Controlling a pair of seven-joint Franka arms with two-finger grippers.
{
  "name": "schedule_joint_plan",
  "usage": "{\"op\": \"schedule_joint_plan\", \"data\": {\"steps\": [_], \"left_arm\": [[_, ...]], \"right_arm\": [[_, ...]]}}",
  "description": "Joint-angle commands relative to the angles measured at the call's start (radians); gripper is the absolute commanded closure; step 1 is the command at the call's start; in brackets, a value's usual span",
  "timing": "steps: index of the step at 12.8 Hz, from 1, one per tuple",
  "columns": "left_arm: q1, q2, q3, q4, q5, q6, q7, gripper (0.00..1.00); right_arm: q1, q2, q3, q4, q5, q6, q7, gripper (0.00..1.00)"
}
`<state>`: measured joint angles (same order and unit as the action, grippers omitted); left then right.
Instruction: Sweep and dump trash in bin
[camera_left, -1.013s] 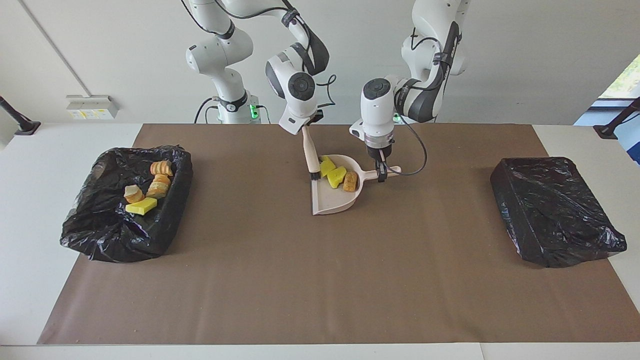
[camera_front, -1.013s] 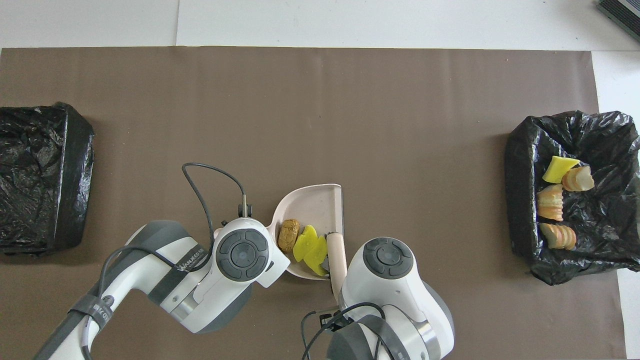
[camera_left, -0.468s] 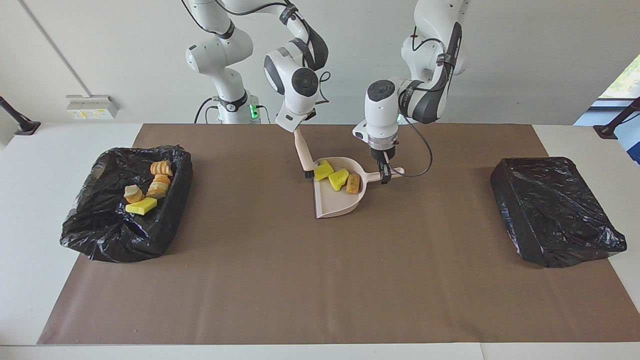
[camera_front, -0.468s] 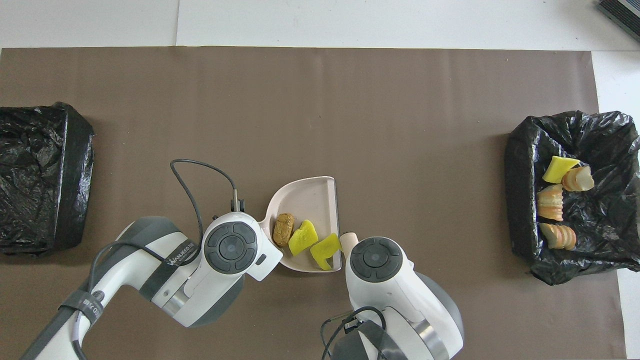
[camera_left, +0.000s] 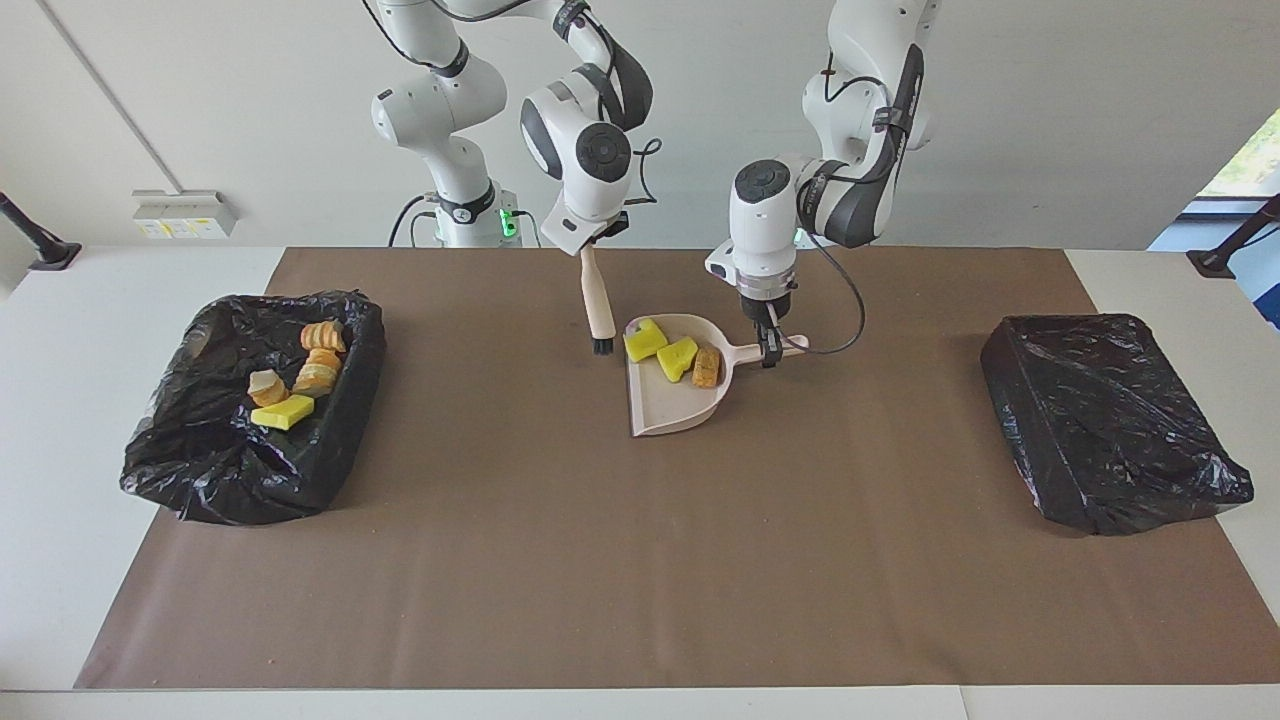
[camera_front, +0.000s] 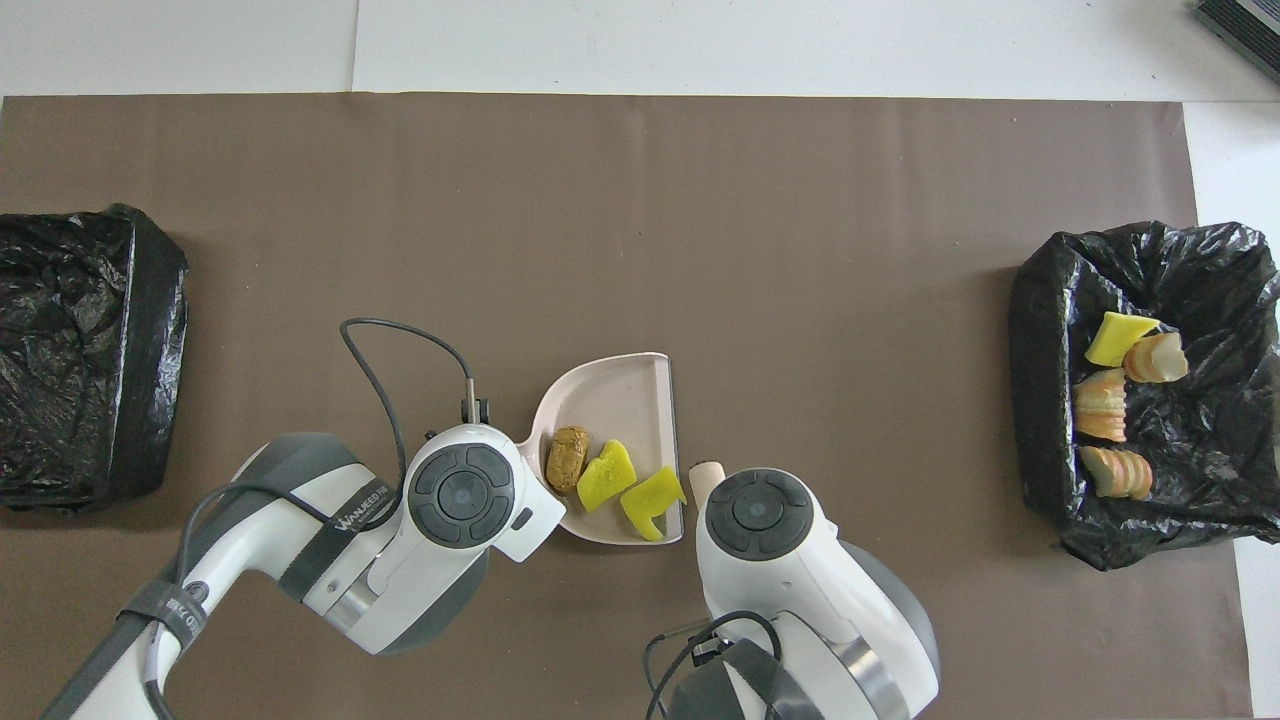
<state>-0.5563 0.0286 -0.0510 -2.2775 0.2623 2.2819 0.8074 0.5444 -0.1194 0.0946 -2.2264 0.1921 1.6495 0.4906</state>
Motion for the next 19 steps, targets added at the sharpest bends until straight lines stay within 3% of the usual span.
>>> {"op": "schedule_joint_plan", "data": {"steps": [1, 4, 11, 19], "left_arm": [[0.012, -0.009, -0.001, -0.022, 0.021, 0.028, 0.003, 1.0], [0.015, -0.007, -0.001, -0.019, 0.021, 0.028, 0.007, 1.0], [0.033, 0.01, 0.0, 0.012, 0.022, 0.028, 0.035, 1.0], [0.297, -0.047, 0.0, 0.064, 0.021, 0.016, 0.395, 1.0]], "right_arm": [[-0.029, -0.049, 0.008, -0.03, 0.001, 0.018, 0.063, 1.0], [-0.027, -0.095, 0.01, -0.116, 0.035, 0.123, 0.083, 1.0], [-0.029, -0.1, 0.008, -0.131, 0.076, 0.145, 0.063, 1.0], [0.038, -0.06, 0.013, -0.191, 0.134, 0.289, 0.089, 1.0]]}}
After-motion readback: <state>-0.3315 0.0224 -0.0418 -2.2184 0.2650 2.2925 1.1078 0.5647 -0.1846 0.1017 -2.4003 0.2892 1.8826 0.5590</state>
